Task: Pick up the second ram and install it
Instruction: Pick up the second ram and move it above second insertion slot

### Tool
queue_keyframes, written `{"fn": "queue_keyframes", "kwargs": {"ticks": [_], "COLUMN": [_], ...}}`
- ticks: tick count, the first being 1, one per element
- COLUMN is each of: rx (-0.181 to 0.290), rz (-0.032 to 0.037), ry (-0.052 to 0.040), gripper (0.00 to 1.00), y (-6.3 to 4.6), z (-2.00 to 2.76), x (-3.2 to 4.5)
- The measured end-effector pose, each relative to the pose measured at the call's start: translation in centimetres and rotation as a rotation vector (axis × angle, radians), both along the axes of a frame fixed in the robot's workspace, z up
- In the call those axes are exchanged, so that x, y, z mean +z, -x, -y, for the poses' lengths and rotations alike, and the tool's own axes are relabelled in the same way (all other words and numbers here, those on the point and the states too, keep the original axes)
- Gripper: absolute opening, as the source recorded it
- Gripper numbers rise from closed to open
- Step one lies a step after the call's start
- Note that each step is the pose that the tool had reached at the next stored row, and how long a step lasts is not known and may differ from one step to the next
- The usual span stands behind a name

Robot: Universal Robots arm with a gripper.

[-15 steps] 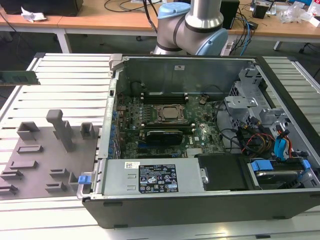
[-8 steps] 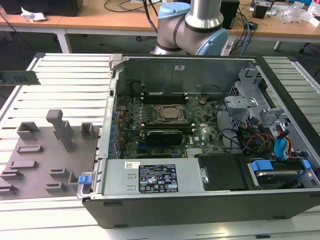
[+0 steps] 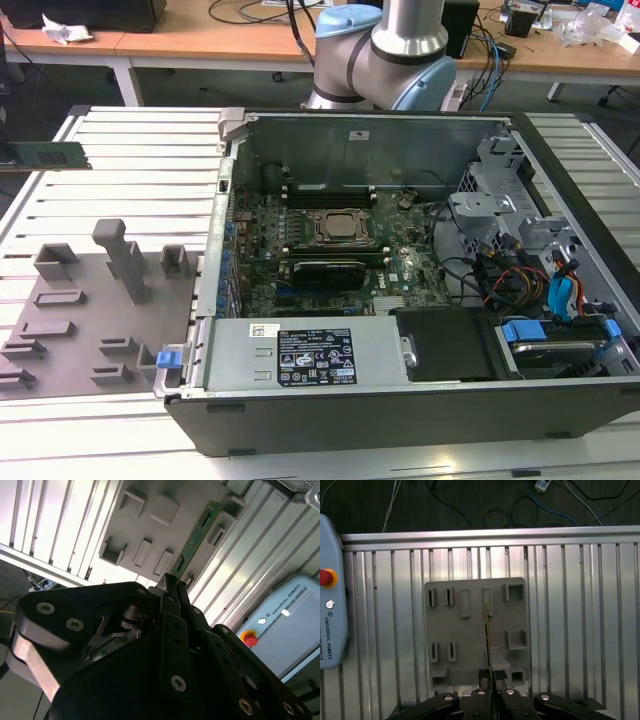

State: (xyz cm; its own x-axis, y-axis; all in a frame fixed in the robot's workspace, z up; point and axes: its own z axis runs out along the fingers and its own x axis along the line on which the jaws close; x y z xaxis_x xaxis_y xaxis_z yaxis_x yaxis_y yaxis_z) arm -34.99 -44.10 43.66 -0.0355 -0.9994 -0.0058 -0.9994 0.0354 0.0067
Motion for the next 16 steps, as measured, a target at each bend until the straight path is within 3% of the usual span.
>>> {"fn": "queue_keyframes", "kwargs": {"ticks": [4,10,16], "rx": [0.0,0.0,0.0], "rz": [-0.0001,0.0,-0.0001], "ry": [0.0001,0.0,0.0001], "gripper": [0.13,0.13,0.13], "y": [-1.4,-2.7,-5.2], "z": [0.01,0.0,0.0], "x": [0.0,-0.01,-0.01]}}
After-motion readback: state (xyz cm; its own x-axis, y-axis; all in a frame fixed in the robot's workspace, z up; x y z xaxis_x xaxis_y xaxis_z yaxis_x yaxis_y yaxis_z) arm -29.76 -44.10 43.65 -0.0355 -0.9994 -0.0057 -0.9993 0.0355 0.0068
